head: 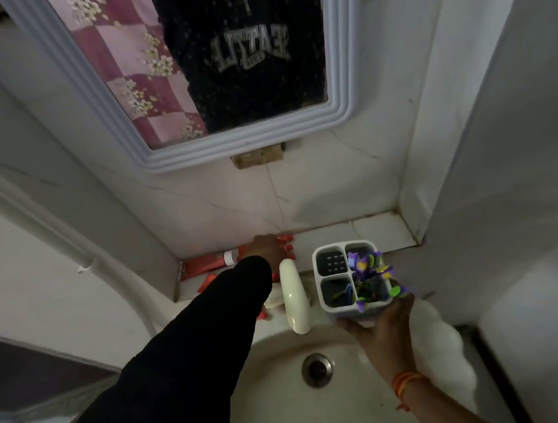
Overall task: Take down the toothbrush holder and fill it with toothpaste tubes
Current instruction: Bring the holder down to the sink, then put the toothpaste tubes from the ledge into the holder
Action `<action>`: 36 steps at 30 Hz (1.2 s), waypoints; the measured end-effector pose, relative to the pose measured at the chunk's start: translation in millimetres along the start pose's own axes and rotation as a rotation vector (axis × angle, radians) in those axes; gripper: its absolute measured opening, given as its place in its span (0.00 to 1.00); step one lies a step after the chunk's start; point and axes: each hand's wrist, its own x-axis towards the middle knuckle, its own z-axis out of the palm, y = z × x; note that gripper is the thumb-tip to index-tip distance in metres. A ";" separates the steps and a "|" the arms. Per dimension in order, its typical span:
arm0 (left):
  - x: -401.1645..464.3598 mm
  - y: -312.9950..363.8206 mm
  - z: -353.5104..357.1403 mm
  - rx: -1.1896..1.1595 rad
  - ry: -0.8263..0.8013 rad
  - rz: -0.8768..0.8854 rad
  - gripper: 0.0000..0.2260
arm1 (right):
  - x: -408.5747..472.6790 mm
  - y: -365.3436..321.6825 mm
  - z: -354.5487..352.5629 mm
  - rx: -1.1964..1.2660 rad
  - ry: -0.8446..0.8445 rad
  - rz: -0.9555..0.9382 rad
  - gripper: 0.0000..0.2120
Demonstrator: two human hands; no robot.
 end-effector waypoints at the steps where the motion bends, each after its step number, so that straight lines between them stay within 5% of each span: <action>1: -23.5 13.9 -10.9 -0.005 0.017 0.038 0.19 | 3.4 1.3 -1.6 0.025 -0.017 0.001 0.52; 17: -136.4 147.4 -92.7 0.462 -0.002 0.679 0.16 | 36.4 26.2 -21.6 0.042 -0.247 0.055 0.39; 27: -133.8 180.8 -54.6 0.381 -0.127 0.533 0.10 | 37.1 35.7 -20.3 0.020 -0.249 0.049 0.35; 36: -136.6 168.5 -29.0 0.237 0.071 0.460 0.09 | 40.0 42.2 -19.1 0.021 -0.263 0.054 0.40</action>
